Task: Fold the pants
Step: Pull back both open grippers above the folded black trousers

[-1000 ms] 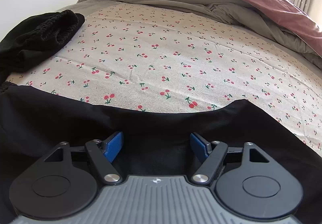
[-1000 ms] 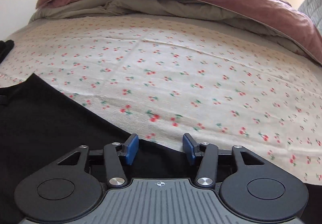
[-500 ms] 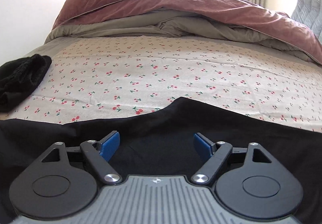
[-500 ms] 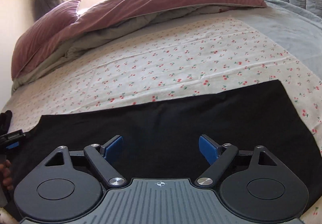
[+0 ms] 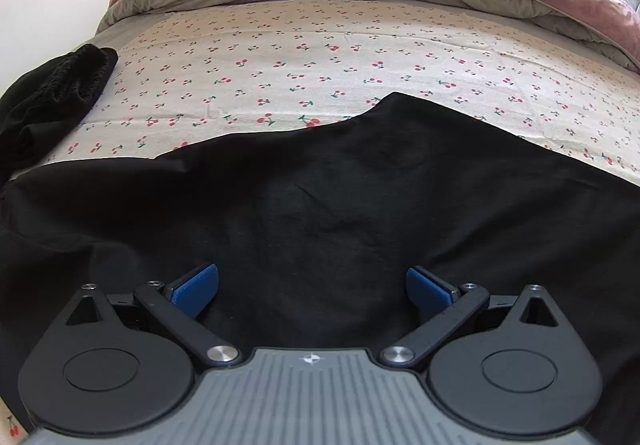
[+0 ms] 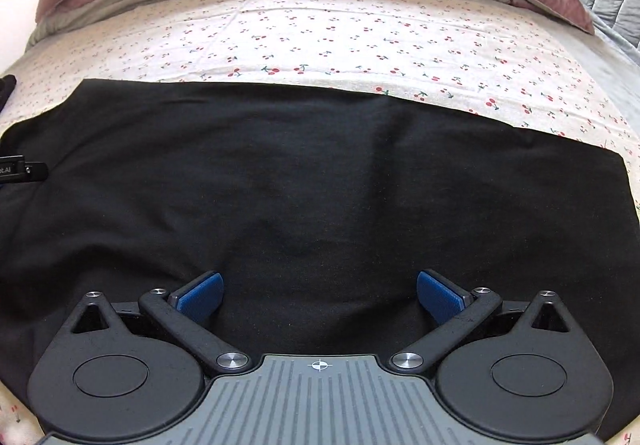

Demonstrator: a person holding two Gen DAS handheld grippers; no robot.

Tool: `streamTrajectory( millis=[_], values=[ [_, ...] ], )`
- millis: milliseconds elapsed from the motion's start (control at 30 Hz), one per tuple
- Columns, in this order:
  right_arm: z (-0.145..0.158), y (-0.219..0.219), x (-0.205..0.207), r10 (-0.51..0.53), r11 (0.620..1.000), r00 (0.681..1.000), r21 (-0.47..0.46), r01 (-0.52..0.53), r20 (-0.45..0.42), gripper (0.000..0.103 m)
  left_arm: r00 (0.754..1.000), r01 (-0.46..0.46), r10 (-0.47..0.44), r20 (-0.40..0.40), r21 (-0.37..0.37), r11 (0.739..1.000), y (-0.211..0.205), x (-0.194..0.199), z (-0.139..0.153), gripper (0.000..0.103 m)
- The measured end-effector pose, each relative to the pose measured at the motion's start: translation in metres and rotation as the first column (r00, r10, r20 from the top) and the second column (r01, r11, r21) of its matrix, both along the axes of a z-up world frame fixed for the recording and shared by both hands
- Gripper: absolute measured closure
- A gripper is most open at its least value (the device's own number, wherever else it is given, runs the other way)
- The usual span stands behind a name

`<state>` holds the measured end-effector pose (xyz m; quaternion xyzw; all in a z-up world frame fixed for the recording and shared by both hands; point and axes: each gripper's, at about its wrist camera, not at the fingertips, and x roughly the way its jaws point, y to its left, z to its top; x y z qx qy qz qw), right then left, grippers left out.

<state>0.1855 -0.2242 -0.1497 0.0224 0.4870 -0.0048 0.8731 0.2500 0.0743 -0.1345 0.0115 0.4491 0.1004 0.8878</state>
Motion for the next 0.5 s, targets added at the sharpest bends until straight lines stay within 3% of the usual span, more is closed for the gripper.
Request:
streamTrajectory(
  millis=[133, 200, 300, 367, 433, 500],
  values=[
    [0.000, 0.001, 0.001, -0.020, 1.000, 1.000, 0.001, 0.020, 0.004, 0.000, 1.000, -0.004, 0.007, -0.018, 0.185, 0.983, 0.023, -0.011, 0.014, 0.012],
    [-0.002, -0.001, -0.003, -0.023, 1.000, 0.999, 0.010, 0.023, 0.030, 0.000, 0.999, -0.024, 0.030, -0.026, 0.185, 0.982, 0.049, -0.018, 0.016, 0.012],
    [-0.002, 0.000, -0.005, -0.020, 1.000, 0.999, 0.009, 0.020, 0.038, 0.000, 0.990, -0.132, 0.135, -0.035, 0.079, 0.988, 0.109, -0.032, 0.012, 0.011],
    [-0.001, -0.001, -0.005, -0.014, 1.000, 1.000, 0.010, 0.014, 0.027, 0.000, 0.972, -0.233, 0.232, -0.024, -0.044, 0.972, 0.158, -0.050, 0.007, 0.010],
    [0.000, -0.003, -0.006, -0.011, 1.000, 1.000, 0.015, 0.011, 0.025, 0.000, 0.968, -0.245, 0.251, 0.016, -0.173, 0.954, 0.190, -0.073, 0.004, 0.010],
    [0.000, -0.002, -0.006, -0.004, 1.000, 1.000, 0.011, 0.004, 0.026, 0.000, 0.979, -0.185, 0.198, 0.052, -0.180, 0.966, 0.198, -0.092, 0.005, 0.015]
  ],
)
